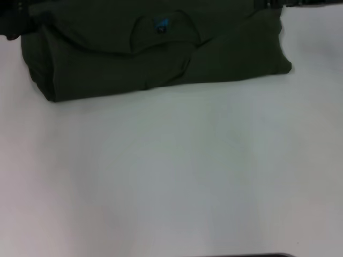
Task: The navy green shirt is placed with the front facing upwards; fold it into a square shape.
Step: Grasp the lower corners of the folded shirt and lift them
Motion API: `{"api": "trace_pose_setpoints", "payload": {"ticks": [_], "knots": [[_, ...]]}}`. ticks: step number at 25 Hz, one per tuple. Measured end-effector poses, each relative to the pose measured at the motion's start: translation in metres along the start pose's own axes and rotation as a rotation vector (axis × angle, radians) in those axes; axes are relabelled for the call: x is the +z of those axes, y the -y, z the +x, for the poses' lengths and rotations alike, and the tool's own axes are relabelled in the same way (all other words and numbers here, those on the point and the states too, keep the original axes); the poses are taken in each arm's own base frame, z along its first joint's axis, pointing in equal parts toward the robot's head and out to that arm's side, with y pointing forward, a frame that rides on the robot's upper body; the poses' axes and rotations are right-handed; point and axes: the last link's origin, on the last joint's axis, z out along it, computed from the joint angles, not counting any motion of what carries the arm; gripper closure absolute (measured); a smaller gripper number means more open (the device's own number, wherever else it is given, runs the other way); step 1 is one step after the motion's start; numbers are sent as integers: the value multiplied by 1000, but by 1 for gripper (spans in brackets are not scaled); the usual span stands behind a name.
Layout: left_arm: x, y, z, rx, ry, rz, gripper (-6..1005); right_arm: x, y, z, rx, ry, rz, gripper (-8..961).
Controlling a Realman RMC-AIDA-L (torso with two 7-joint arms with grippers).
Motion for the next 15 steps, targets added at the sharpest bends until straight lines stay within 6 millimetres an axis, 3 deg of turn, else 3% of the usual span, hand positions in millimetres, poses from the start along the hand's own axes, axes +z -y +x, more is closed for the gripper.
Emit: {"api": "trace_pose_setpoints", "payload": {"ticks": [5,10,15], "knots": [[-17,4,-5,-42,25,-5,337,-16,-2,10,53,-8,-58,256],[-31,11,-5,-106,38,20,338,-25,1,12,124,-8,-62,48],[-39,19,-8,-138,37,49,340,-29,4,16,166,-15,-53,16]]}}
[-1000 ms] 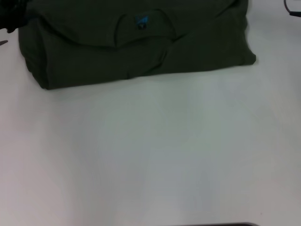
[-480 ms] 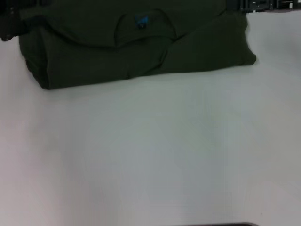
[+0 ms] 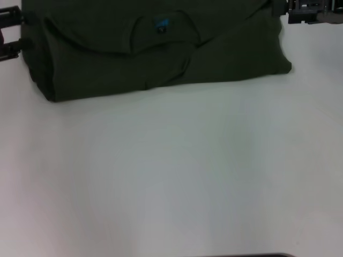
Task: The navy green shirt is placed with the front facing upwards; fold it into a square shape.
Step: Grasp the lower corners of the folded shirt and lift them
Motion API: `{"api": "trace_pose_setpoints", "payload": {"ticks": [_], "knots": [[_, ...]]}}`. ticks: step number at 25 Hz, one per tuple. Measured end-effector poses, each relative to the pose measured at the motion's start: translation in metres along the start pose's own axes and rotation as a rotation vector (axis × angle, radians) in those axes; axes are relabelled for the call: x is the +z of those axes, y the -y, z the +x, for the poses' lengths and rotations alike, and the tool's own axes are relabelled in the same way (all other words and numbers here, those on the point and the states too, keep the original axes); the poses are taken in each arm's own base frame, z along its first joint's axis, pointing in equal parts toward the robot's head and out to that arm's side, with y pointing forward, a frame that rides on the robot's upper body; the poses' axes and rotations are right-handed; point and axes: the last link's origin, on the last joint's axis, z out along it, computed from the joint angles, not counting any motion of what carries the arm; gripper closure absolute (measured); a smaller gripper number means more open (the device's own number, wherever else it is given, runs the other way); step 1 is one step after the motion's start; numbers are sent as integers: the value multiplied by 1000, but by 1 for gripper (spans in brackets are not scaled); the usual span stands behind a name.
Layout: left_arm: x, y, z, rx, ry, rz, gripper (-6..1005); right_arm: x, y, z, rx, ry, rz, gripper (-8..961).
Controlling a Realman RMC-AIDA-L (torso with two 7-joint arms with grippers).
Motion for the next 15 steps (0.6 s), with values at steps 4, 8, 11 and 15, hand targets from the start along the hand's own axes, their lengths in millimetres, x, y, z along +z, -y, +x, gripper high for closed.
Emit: {"api": "trace_pose_setpoints", "payload": {"ticks": [4,8,11,15], "knots": [[5,12,-6,6,51,103,342,0,1,2,23,-8,3,9],[15,18,-10,39,90,170,344,1,1,3,44,-13,3,9],[22,20,-8,70,87,215,346,1,1,4,51,-21,7,10],[31,25,-9,95,72,255,348,1,4,8,62,-32,19,10]]}}
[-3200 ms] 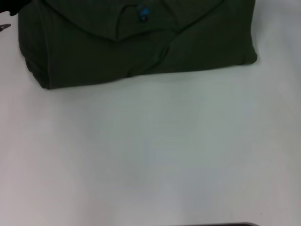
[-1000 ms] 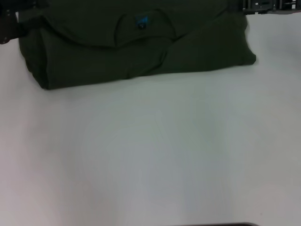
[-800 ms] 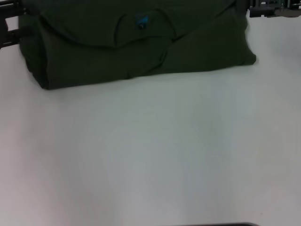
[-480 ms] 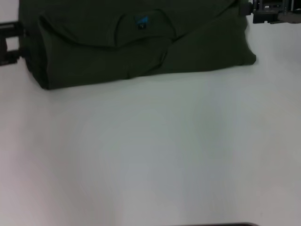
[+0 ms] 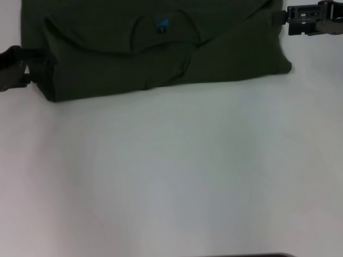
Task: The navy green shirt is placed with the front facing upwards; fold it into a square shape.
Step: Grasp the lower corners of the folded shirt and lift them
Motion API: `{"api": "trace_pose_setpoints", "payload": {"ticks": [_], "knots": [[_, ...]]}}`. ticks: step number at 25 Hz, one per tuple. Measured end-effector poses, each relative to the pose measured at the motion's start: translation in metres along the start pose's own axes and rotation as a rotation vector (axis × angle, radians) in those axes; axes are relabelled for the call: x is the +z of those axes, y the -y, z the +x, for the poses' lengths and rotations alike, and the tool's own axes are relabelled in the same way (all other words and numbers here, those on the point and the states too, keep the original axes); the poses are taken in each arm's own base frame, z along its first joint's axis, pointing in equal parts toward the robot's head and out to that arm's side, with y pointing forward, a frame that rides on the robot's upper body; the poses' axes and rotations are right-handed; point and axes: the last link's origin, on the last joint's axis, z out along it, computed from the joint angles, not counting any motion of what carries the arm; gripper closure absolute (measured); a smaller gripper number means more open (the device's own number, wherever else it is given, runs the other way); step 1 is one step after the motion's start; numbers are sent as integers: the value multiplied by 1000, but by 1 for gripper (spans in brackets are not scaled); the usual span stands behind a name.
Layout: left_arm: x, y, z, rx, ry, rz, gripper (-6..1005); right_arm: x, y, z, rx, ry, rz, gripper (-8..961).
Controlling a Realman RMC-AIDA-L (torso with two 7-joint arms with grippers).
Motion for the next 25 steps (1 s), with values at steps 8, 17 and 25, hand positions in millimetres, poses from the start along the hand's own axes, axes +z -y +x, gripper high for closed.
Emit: {"api": "trace_pose_setpoints", "payload": {"ticks": [8,17,25], "knots": [[25,1,-12,36,33,51,353,-1,3,2,13,3,5,10],[40,-6,-17,56,47,56,357,-2,4,3,18,6,5,11],[51,-8,-21,59,72,69,362,-3,5,7,28,8,1,9]]}}
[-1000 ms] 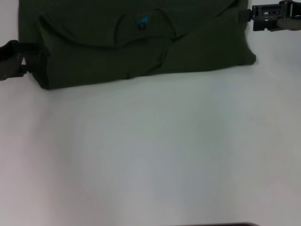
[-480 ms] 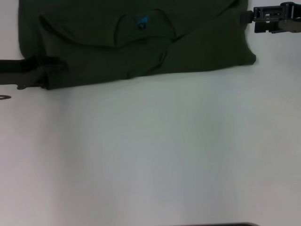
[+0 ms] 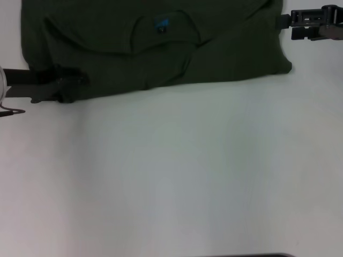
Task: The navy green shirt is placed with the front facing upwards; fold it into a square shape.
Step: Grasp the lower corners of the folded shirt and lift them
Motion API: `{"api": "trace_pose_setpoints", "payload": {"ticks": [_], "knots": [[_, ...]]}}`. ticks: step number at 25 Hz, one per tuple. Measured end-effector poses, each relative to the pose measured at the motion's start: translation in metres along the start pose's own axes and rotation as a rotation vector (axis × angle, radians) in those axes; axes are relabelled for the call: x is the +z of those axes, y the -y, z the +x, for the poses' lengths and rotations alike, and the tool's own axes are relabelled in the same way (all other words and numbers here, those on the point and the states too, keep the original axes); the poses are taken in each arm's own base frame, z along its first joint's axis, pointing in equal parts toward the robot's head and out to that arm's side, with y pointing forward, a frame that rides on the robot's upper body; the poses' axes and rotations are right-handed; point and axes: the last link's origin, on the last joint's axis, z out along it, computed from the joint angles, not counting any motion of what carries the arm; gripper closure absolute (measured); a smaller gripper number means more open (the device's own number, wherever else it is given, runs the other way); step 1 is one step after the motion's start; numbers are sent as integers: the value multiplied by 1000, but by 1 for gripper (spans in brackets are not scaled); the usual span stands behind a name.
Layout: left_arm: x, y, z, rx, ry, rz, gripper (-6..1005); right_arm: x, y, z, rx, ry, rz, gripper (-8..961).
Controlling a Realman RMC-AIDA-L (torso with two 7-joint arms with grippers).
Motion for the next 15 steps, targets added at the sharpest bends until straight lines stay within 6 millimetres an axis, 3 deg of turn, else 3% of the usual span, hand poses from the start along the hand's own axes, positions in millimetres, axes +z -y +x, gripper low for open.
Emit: {"api": "trace_pose_setpoints", "payload": {"ticks": [4,15], "knots": [[-1,-2,2,2,13,-1,364,0,0,0,1,1,-1,9],[-8,-4,5,31,59,3,581,1,-1,-2,-4,3,-3,9]]}}
